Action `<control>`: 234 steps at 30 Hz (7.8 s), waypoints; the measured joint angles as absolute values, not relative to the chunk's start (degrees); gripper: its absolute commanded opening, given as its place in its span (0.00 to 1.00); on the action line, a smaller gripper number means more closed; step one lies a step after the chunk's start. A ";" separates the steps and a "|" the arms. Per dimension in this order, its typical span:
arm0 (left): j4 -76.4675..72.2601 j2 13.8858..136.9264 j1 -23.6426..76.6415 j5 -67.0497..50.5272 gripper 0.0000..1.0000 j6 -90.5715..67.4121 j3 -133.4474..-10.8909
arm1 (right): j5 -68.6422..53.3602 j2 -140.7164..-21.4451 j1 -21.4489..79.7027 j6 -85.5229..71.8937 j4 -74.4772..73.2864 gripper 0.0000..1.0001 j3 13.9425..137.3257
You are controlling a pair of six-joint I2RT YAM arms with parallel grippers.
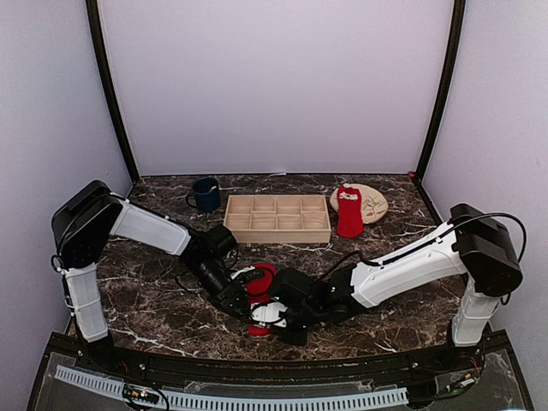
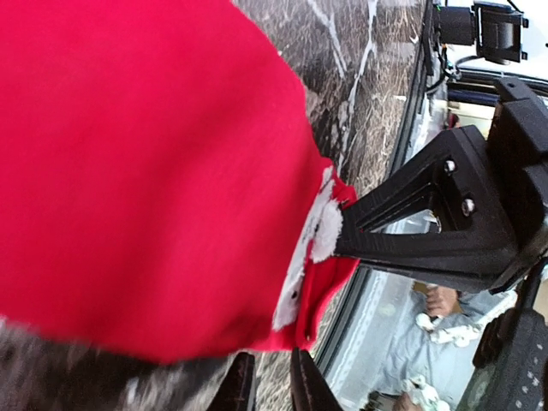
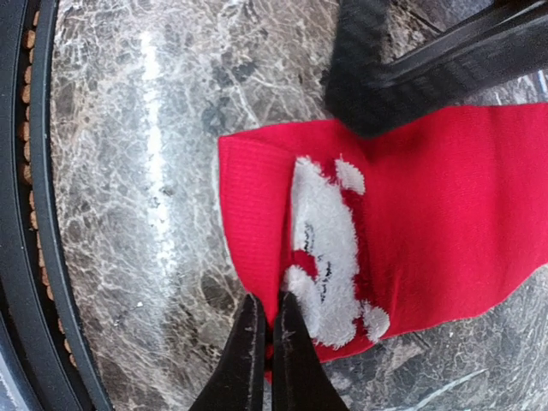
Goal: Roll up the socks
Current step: Roll the sock at the center of the board.
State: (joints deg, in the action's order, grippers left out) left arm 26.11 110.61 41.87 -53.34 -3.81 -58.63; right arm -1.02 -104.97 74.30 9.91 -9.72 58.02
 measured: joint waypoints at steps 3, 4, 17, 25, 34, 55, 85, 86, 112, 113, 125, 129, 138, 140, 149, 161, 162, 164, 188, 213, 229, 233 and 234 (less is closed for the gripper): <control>23.73 106.63 41.50 -50.02 0.17 -4.97 -56.42 | -3.16 -105.36 73.67 9.13 -11.35 0.02 59.16; 22.24 104.55 41.34 -48.49 0.17 -5.50 -55.31 | -3.92 -105.58 73.38 8.93 -12.16 0.02 59.72; 2.83 84.31 41.54 -32.45 0.17 -13.21 -41.06 | -15.05 -111.26 68.16 7.88 -24.05 0.02 70.32; -4.95 72.03 47.99 -17.98 0.16 -14.17 -32.49 | -22.46 -114.93 63.90 7.84 -29.74 0.02 75.83; -7.29 66.81 53.69 -7.51 0.13 -12.12 -28.56 | -29.52 -119.11 61.04 6.96 -34.70 0.03 81.17; -3.36 72.07 68.62 -0.34 0.19 -1.10 -32.67 | -40.73 -124.60 58.04 6.31 -40.45 0.02 86.39; 3.79 88.07 71.05 8.05 0.44 5.63 -41.34 | -43.92 -126.26 57.25 7.22 -43.38 0.00 88.27; 3.86 88.07 71.05 8.12 0.44 5.63 -41.32 | -43.92 -126.26 57.25 7.25 -43.38 0.00 88.27; 4.12 91.22 71.05 8.19 0.34 8.47 -41.98 | -44.45 -126.87 57.21 8.01 -44.64 0.00 89.06; 3.97 91.24 71.02 8.19 0.34 8.64 -41.98 | -44.62 -127.04 57.21 8.08 -44.88 0.00 89.36; 2.94 91.70 70.89 7.44 0.03 10.02 -41.98 | -45.28 -129.10 57.21 8.29 -47.03 0.00 92.20; 2.90 91.79 70.89 7.14 0.00 10.02 -41.98 | -45.39 -129.64 57.21 8.32 -47.97 0.04 93.01; 2.87 91.81 70.13 6.50 0.00 8.62 -41.98 | -45.54 -129.80 57.21 7.64 -47.90 0.18 93.23; 2.83 91.81 69.82 5.98 0.00 8.34 -41.98 | -45.87 -129.75 57.12 7.40 -47.53 0.19 93.08; 2.76 91.81 67.37 2.11 0.00 6.98 -42.24 | -46.63 -126.76 55.20 5.32 -41.41 0.24 88.05; 7.09 93.43 62.24 -5.45 0.00 5.45 -45.36 | -46.17 -119.55 52.29 1.41 -31.81 0.25 79.22; 7.75 93.93 61.80 -6.39 0.00 5.43 -46.11 | -45.67 -118.93 52.12 1.13 -30.87 0.25 78.43; 8.95 94.89 61.06 -8.43 0.00 5.43 -47.46 | -44.69 -117.78 52.01 0.58 -28.97 0.25 76.62; 25.93 108.25 46.89 -43.48 0.00 5.74 -59.11 | -22.02 -100.22 58.87 0.01 -6.48 0.18 54.57; 34.61 116.71 42.13 -57.28 0.00 9.04 -63.07 | -9.91 -94.32 72.86 4.49 0.34 0.19 48.77; 36.99 118.26 41.34 -59.33 0.00 10.74 -63.77 | -9.28 -101.97 75.77 4.67 -1.87 0.19 55.92; 37.19 118.56 41.34 -60.03 0.00 11.25 -63.77 | -9.19 -103.68 75.81 4.67 -2.66 0.19 57.89; 37.23 118.61 41.34 -60.16 0.00 11.38 -63.77 | -9.19 -104.01 75.81 4.67 -2.74 0.19 58.11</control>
State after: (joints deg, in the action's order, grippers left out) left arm 37.23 118.61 41.34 -60.16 11.38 -63.77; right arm -9.19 -104.01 75.81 4.67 -2.74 58.11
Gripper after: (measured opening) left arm 0.038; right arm 0.186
